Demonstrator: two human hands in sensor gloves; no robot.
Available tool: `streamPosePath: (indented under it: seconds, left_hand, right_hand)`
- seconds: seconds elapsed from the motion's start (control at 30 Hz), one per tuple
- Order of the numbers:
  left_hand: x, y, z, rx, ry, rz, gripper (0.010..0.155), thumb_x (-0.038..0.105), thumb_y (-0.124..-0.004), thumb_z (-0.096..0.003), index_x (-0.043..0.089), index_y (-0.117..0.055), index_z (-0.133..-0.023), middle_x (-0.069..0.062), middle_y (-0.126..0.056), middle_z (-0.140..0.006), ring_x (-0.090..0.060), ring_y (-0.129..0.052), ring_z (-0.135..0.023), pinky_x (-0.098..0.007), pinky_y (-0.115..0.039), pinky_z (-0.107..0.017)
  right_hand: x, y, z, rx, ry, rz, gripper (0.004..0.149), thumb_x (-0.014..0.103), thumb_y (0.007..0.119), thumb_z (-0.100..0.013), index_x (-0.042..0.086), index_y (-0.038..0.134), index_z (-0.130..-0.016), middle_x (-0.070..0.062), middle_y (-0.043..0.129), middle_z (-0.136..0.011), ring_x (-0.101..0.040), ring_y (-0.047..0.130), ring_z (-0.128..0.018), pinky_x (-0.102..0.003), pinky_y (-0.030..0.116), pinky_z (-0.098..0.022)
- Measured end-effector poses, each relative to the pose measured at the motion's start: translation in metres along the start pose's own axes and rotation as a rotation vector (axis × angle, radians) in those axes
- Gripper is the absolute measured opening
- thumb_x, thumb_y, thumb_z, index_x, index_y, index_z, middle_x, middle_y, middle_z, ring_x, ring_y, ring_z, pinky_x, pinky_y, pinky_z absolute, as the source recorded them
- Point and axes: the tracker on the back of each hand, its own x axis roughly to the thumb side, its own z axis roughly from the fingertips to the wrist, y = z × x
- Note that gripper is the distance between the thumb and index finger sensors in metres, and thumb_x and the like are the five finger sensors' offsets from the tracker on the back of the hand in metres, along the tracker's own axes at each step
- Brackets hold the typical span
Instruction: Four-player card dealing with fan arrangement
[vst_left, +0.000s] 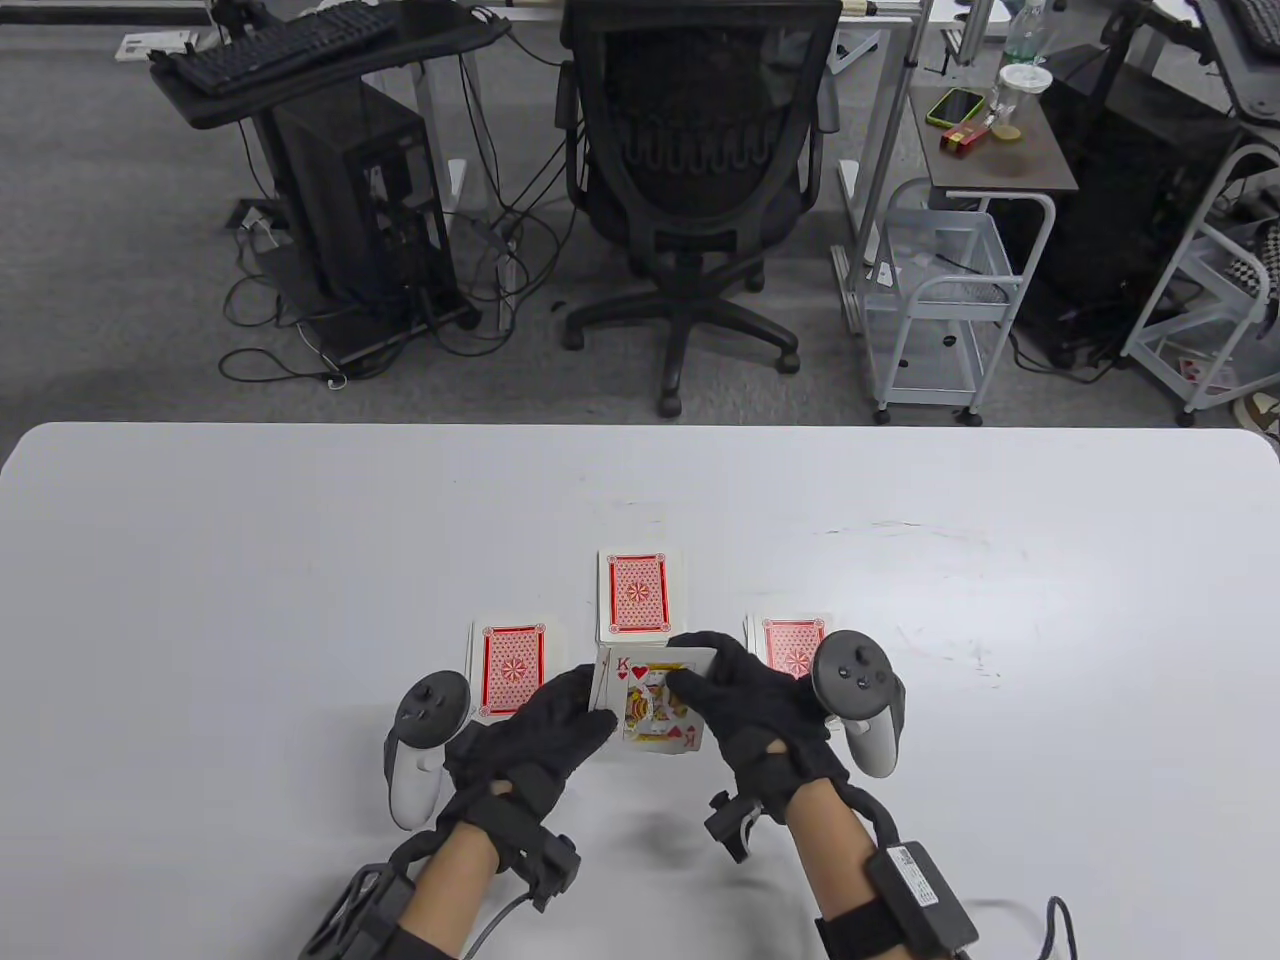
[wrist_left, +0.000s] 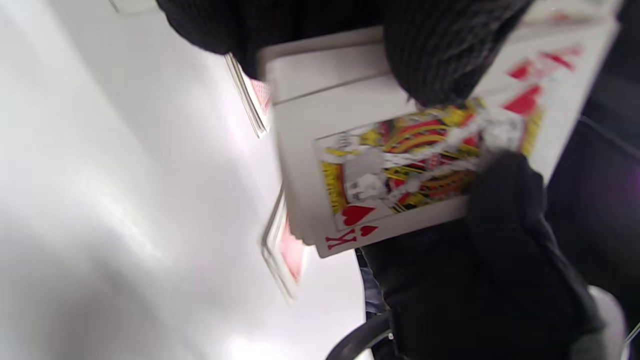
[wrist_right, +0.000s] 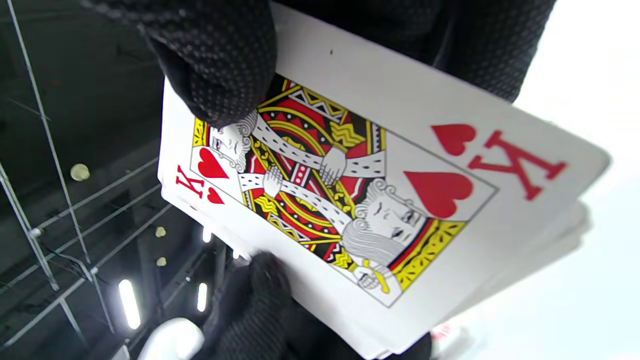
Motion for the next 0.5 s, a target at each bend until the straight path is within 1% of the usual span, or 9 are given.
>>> streamPosePath:
  seconds: [0.1,0.13,0.2,0.27,0.3,0.33,0.4,0.43,0.5]
  left_hand:
    - [0.003,-0.008,-0.002,0.043,-0.017,-0.052,0.056,0.036,-0.083,-0.0528,0.034,-0.058,-0.103,0.008,-0.075,-0.103,-0.031,-0.075,-0.100,-0.050,-0.064,-0.074]
    - [0.002,-0.010,-0.002,0.069,-0.012,-0.063,0.050,0.033,-0.084,-0.0521,0.035,-0.065,-0.098,0.010,-0.080,-0.097,-0.029,-0.082,-0.096,-0.050,-0.068,-0.072]
    - [-0.001,-0.011,-0.003,0.090,-0.037,-0.064,0.046,0.033,-0.085,-0.0506,0.037,-0.070,-0.094,0.012,-0.084,-0.094,-0.026,-0.085,-0.094,-0.047,-0.071,-0.071]
    - [-0.007,-0.015,-0.005,0.058,0.002,-0.037,0.047,0.033,-0.084,-0.0517,0.037,-0.069,-0.095,0.011,-0.081,-0.098,-0.027,-0.079,-0.099,-0.048,-0.067,-0.073]
    - [-0.010,-0.016,-0.007,0.051,0.025,-0.044,0.050,0.032,-0.084,-0.0525,0.036,-0.064,-0.099,0.009,-0.076,-0.103,-0.029,-0.073,-0.102,-0.048,-0.063,-0.074]
    - [-0.016,-0.019,-0.009,0.042,0.069,-0.068,0.057,0.032,-0.083,-0.0528,0.035,-0.057,-0.103,0.008,-0.070,-0.107,-0.029,-0.068,-0.104,-0.049,-0.060,-0.075]
    - [-0.024,-0.023,-0.012,0.013,0.106,-0.057,0.066,0.032,-0.082,-0.0531,0.032,-0.044,-0.108,0.006,-0.061,-0.111,-0.032,-0.060,-0.107,-0.050,-0.055,-0.076]
    - [-0.026,-0.024,-0.012,0.016,0.108,-0.017,0.069,0.031,-0.081,-0.0537,0.030,-0.039,-0.108,0.007,-0.061,-0.111,-0.031,-0.060,-0.107,-0.049,-0.055,-0.076]
    - [-0.023,-0.023,-0.007,0.077,0.064,0.084,0.060,0.026,-0.079,-0.0543,0.034,-0.048,-0.105,0.011,-0.067,-0.107,-0.029,-0.060,-0.107,-0.050,-0.051,-0.077]
  right_hand:
    - [-0.008,0.016,0.002,0.034,0.018,0.011,0.043,0.024,0.080,-0.052,0.020,0.071,-0.094,-0.011,0.078,-0.091,-0.041,0.091,-0.079,-0.062,0.071,-0.055]
    - [-0.009,0.018,0.003,0.020,0.018,0.007,0.043,0.024,0.080,-0.052,0.022,0.071,-0.094,-0.012,0.075,-0.093,-0.042,0.089,-0.081,-0.063,0.070,-0.055]
    - [-0.008,0.017,0.004,-0.008,0.013,0.009,0.042,0.023,0.082,-0.051,0.023,0.074,-0.092,-0.013,0.074,-0.095,-0.043,0.087,-0.083,-0.063,0.069,-0.057]
    - [-0.016,0.017,0.006,0.018,0.033,-0.016,0.044,0.021,0.080,-0.053,0.017,0.070,-0.095,-0.017,0.064,-0.100,-0.048,0.076,-0.091,-0.066,0.061,-0.061]
    - [-0.020,0.019,0.006,0.017,0.056,-0.014,0.048,0.021,0.079,-0.054,0.012,0.064,-0.098,-0.021,0.058,-0.103,-0.053,0.068,-0.094,-0.069,0.055,-0.062]
    - [-0.028,0.021,0.006,0.040,0.111,0.009,0.059,0.024,0.080,-0.054,0.006,0.053,-0.103,-0.024,0.050,-0.105,-0.057,0.060,-0.095,-0.070,0.050,-0.062]
    - [-0.038,0.027,0.006,0.115,0.169,-0.032,0.067,0.024,0.077,-0.056,0.002,0.039,-0.106,-0.027,0.040,-0.106,-0.059,0.053,-0.097,-0.071,0.046,-0.063]
    - [-0.039,0.029,0.006,0.102,0.163,-0.087,0.065,0.022,0.075,-0.057,0.002,0.039,-0.106,-0.027,0.043,-0.104,-0.057,0.058,-0.095,-0.070,0.049,-0.062]
    - [-0.033,0.031,0.006,0.063,0.131,-0.145,0.051,0.014,0.073,-0.057,0.007,0.053,-0.102,-0.022,0.055,-0.102,-0.053,0.067,-0.092,-0.071,0.047,-0.062]
